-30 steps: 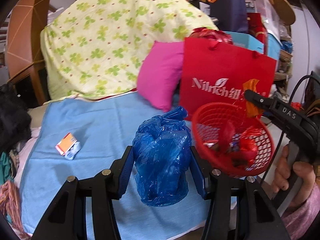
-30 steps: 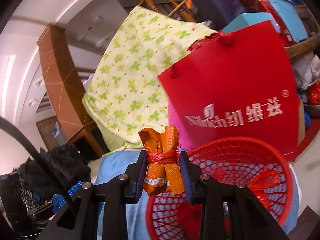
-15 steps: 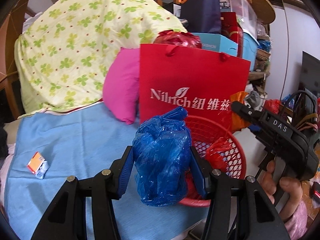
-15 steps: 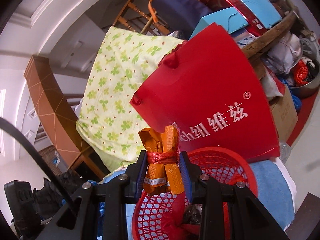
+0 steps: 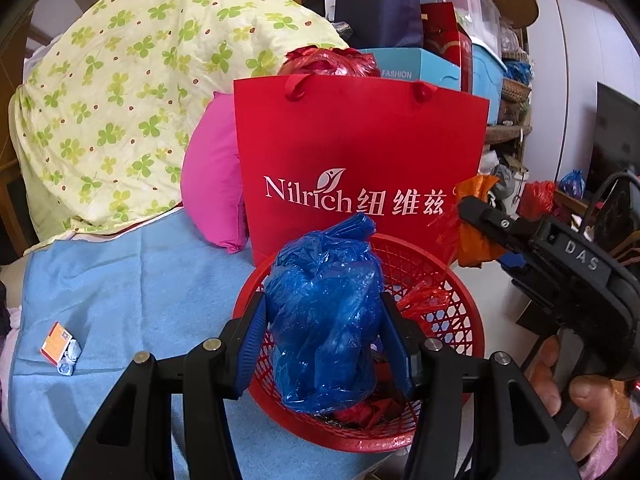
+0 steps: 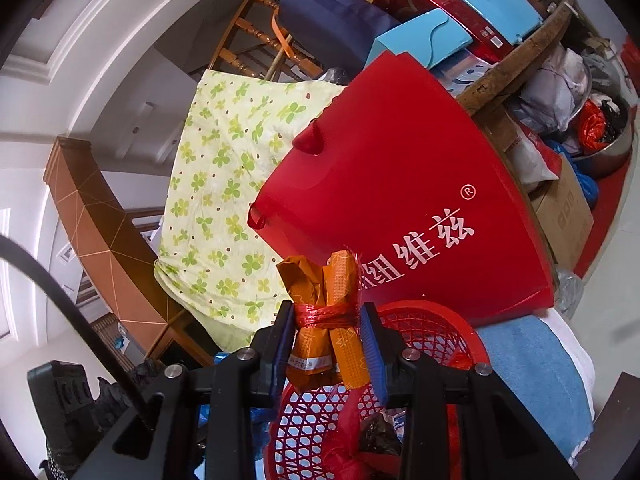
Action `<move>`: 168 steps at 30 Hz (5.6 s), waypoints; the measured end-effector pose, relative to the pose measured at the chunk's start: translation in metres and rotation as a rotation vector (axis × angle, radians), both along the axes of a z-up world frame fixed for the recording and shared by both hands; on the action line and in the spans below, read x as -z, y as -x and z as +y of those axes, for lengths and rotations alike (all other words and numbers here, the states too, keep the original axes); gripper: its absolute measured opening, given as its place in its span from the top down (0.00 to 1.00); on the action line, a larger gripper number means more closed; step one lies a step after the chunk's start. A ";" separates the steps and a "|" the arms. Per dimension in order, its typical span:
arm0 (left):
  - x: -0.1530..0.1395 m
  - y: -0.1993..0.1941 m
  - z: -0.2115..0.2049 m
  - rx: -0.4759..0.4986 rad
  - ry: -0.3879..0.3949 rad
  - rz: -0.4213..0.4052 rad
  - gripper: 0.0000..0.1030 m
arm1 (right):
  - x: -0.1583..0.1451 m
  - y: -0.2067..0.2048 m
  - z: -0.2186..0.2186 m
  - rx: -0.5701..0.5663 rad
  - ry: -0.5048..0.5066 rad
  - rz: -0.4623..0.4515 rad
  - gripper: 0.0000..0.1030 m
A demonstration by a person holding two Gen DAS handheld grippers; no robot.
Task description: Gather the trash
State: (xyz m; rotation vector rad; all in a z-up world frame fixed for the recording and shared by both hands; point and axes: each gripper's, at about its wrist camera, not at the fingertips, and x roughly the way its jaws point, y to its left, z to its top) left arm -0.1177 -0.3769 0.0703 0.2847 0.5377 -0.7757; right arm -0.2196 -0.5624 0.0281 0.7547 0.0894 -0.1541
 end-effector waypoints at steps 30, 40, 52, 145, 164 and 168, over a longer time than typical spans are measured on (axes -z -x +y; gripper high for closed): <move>0.011 -0.003 0.010 -0.042 -0.061 -0.086 0.35 | 0.000 -0.009 0.017 -0.002 0.025 0.054 0.41; 0.010 0.000 0.045 -0.142 -0.137 -0.167 0.35 | -0.012 -0.014 0.038 0.002 0.091 0.031 0.41; 0.012 -0.013 0.101 -0.262 -0.175 -0.183 0.34 | -0.027 -0.037 0.097 -0.116 0.190 -0.054 0.41; 0.080 -0.128 0.298 -0.576 -0.097 0.032 0.34 | 0.043 -0.206 0.292 -0.503 0.302 0.266 0.41; 0.123 -0.238 0.407 -0.900 -0.101 0.213 0.34 | 0.119 -0.351 0.340 -0.691 0.048 0.475 0.41; 0.128 -0.250 0.417 -0.937 -0.070 0.256 0.34 | 0.136 -0.384 0.356 -0.697 0.034 0.529 0.54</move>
